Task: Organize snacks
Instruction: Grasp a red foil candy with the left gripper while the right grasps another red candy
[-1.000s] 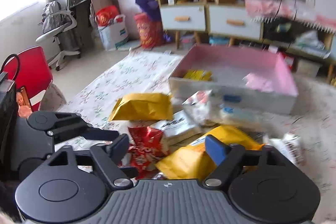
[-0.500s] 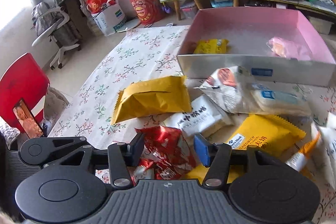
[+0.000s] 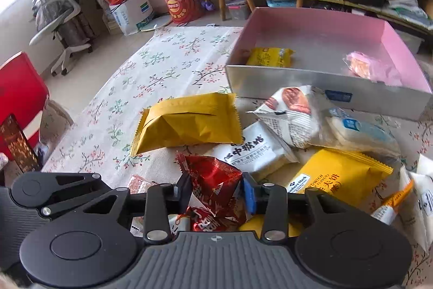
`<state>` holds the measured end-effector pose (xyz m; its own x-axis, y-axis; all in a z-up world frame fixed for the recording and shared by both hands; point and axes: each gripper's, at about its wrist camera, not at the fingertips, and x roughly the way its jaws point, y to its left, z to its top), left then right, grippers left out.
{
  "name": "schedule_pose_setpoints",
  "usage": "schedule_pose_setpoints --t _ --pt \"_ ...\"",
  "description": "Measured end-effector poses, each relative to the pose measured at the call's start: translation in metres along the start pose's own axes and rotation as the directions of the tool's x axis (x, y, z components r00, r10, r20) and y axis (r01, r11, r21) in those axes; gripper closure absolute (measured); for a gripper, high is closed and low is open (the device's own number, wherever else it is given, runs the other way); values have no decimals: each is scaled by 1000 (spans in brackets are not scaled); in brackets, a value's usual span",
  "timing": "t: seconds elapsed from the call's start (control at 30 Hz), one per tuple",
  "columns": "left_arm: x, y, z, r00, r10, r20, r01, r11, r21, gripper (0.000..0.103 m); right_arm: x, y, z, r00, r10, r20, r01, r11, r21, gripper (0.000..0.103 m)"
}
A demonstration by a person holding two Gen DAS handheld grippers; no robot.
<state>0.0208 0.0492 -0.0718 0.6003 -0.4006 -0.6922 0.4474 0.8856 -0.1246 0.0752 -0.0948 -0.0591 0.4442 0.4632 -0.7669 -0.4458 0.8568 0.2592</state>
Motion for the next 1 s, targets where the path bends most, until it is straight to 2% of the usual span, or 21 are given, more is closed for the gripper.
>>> schedule_pose_setpoints --t 0.23,0.53,0.77,0.87,1.0 --pt "7 -10 8 1000 -2 9 1 998 55 51 -13 -14 1 1000 -2 2 2 997 73 77" --pt "24 -25 12 999 27 -35 -22 992 122 51 -27 -26 0 1000 9 -9 -8 992 123 77" --pt "22 -28 15 1000 27 -12 -26 995 98 59 -34 -34 1 999 14 -33 -9 988 156 76" --pt "18 -28 16 1000 23 1 -23 996 84 68 -39 -37 2 1000 14 -27 -10 986 167 76" --pt "13 -27 17 1000 28 14 -29 997 71 69 -45 -41 4 1000 11 -25 -7 983 185 76"
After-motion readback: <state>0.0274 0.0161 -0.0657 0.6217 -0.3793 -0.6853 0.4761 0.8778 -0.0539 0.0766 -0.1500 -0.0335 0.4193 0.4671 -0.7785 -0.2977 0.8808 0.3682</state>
